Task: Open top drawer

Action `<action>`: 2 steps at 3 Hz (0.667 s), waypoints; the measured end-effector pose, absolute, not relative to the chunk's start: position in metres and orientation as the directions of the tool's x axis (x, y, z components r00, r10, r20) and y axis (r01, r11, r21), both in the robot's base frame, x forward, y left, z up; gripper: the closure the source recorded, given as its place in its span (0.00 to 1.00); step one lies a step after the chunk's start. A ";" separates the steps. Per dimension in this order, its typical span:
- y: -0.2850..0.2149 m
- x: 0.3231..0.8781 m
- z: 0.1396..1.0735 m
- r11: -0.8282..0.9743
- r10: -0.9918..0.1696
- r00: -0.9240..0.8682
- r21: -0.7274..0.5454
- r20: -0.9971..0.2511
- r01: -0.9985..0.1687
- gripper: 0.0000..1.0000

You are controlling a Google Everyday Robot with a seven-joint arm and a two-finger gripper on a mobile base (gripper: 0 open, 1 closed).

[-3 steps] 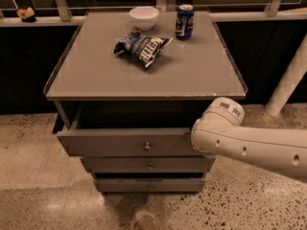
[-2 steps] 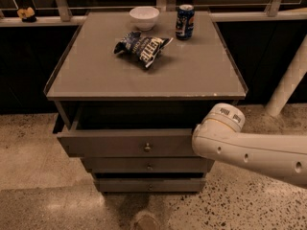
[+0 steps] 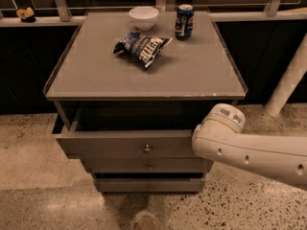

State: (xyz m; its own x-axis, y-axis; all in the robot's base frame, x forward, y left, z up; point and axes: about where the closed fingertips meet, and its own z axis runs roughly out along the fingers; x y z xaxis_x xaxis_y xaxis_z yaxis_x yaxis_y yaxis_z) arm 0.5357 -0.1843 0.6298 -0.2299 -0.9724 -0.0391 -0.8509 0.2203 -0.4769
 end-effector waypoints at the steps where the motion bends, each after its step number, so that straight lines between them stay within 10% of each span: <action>1: -0.185 0.530 0.628 0.223 -0.972 -0.233 -0.472 -0.038 -0.853 1.00; 2: -0.185 0.530 0.628 0.223 -0.972 -0.233 -0.472 -0.038 -0.853 1.00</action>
Offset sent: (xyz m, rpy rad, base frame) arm -0.3111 -0.0551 -0.1181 0.0741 0.2634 -0.1889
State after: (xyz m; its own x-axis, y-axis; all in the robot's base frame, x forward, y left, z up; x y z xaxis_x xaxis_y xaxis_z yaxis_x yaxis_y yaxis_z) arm 0.5296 -0.1848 0.6279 -0.2332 -0.9717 -0.0384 -0.8531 0.2234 -0.4715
